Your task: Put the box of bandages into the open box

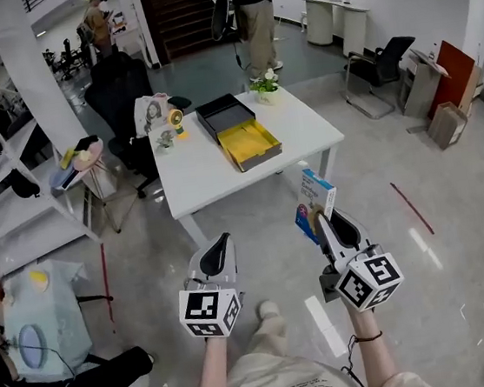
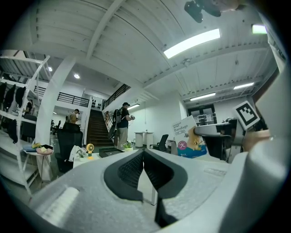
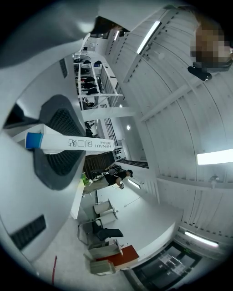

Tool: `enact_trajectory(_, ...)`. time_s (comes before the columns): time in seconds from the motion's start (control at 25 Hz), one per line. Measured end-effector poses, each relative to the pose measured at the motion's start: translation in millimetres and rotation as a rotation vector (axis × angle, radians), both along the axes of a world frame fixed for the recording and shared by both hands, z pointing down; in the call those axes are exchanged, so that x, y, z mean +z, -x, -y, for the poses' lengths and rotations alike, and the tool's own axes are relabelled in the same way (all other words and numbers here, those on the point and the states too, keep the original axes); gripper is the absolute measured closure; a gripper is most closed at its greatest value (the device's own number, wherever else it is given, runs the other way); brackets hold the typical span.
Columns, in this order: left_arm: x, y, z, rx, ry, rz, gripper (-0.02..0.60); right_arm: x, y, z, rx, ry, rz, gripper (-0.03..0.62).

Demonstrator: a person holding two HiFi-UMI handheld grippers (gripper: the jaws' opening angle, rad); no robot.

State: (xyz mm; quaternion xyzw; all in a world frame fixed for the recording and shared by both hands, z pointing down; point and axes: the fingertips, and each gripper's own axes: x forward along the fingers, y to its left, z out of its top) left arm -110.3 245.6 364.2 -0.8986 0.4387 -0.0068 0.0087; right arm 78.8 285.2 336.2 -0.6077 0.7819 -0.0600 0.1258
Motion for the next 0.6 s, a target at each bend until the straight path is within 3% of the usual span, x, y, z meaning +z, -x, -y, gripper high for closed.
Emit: enact_trajectory(0.6, 13.7, -23.3, 155.3, 0.01, 0.076, -0.006, 0.559, 8.2, -23.6, 157.5, -0.024, 0.071, 0.032, 0.503)
